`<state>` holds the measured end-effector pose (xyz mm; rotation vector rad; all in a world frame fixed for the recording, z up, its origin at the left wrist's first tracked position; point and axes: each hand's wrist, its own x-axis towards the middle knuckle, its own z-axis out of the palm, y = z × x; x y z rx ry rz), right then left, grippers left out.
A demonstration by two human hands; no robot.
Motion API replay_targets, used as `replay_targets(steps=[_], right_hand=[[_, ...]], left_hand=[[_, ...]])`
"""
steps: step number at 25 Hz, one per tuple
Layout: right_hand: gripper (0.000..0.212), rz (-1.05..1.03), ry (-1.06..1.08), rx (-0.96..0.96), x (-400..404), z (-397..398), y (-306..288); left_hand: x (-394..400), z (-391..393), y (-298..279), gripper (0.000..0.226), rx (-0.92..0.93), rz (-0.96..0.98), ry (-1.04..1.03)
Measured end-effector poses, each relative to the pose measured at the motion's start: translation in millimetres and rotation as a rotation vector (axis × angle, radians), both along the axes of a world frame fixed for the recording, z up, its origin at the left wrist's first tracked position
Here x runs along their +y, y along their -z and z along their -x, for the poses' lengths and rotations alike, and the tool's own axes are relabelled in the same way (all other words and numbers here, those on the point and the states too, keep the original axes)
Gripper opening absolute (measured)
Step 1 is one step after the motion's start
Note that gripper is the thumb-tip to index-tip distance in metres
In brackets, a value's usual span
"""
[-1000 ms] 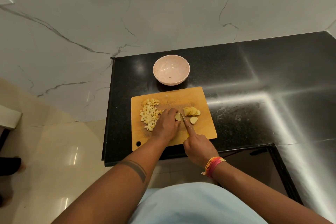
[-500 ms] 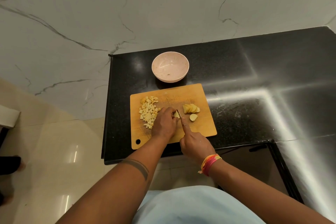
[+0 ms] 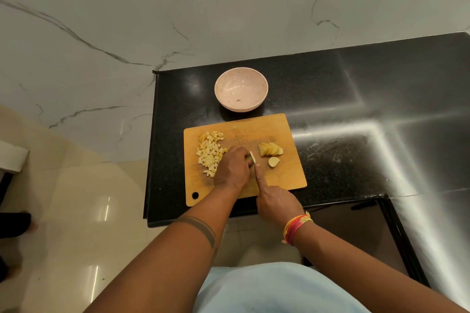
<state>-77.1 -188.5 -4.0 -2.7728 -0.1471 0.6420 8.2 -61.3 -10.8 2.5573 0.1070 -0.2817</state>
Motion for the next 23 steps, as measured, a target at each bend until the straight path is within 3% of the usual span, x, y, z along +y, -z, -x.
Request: replay_targets(steps=[8, 15, 23], right_hand=[[0.082, -0.060, 0.034, 0.036, -12.4, 27.9, -11.6], [0.083, -0.165, 0.077, 0.017, -5.2, 2.0, -12.6], [0.081, -0.129, 0.110, 0.052, -10.9, 8.1, -13.7]], left_hand=[[0.9, 1.5, 2.4, 0.019, -0.008, 0.013, 0.002], [2.9, 7.5, 4.0, 0.024, -0.038, 0.071, -0.062], [1.2, 7.3, 2.3, 0.018, -0.024, 0.049, -0.069]])
